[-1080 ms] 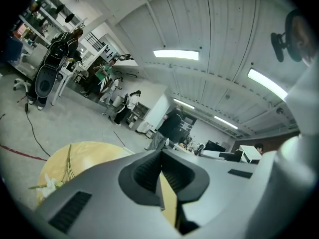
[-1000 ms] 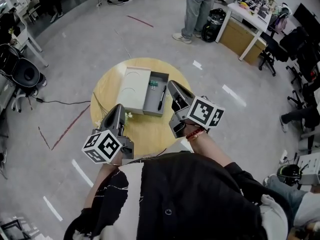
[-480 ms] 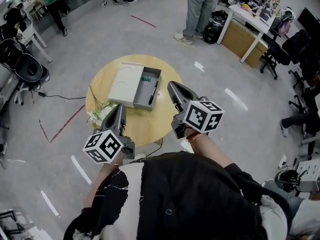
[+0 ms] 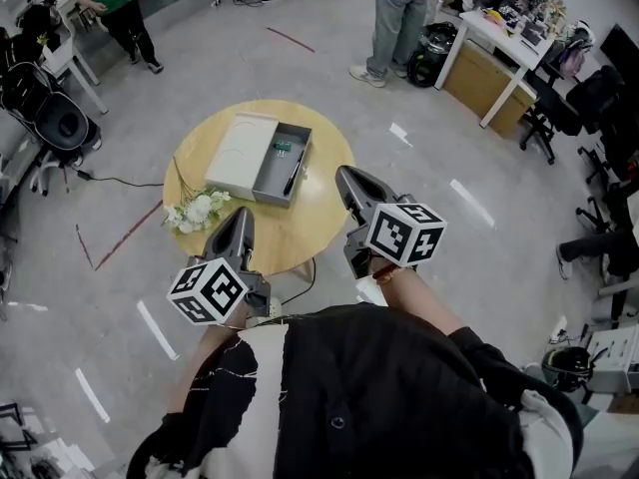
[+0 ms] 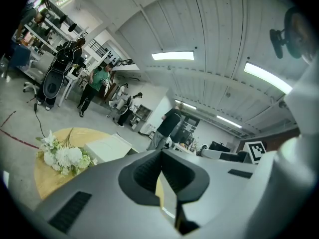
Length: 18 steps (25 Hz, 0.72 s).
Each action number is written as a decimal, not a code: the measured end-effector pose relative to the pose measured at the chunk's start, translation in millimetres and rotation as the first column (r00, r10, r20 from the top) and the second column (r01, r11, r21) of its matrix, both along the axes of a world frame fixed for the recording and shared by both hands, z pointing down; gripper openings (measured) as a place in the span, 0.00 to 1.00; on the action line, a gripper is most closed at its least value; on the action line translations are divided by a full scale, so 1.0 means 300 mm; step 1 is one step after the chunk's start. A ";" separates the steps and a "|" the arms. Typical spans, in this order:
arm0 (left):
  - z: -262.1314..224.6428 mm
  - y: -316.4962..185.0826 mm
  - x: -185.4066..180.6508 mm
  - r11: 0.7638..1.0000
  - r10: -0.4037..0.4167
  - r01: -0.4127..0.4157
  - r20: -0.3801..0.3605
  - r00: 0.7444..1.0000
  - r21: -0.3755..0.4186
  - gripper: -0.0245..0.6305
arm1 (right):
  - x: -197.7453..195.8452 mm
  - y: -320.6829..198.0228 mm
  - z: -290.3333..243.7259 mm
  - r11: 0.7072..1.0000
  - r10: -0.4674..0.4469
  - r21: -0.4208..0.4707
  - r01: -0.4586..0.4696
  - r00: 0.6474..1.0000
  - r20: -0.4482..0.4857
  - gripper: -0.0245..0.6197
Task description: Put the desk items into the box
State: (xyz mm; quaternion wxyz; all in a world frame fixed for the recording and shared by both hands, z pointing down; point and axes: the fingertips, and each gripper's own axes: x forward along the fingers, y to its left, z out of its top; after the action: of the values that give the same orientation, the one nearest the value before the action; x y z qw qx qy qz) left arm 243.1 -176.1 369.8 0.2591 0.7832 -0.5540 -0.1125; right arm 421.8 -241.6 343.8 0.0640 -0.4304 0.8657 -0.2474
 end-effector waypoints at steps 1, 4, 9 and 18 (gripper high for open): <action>-0.002 0.008 0.010 1.000 -0.002 0.002 0.001 1.000 0.001 0.05 | 0.009 0.006 0.003 1.000 -0.002 -0.001 0.002 1.000 -0.002 0.05; -0.008 0.055 0.036 1.000 -0.015 0.015 0.005 1.000 0.001 0.05 | 0.033 0.045 0.010 1.000 -0.013 -0.009 0.013 1.000 -0.007 0.05; 0.024 0.121 0.065 0.999 -0.032 0.032 0.000 0.999 -0.011 0.05 | 0.053 0.109 0.053 0.999 -0.034 -0.025 0.033 0.999 -0.020 0.05; 0.067 0.220 0.141 0.998 -0.046 0.046 0.001 0.999 -0.030 0.05 | 0.116 0.196 0.112 0.997 -0.059 -0.050 0.057 0.998 -0.033 0.05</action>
State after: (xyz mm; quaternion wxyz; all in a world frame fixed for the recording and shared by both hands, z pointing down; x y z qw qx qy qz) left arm 285.3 -110.0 389.9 0.2678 0.7662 -0.5736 -0.1099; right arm 456.5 -182.9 377.3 0.0313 -0.4108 0.8725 -0.2628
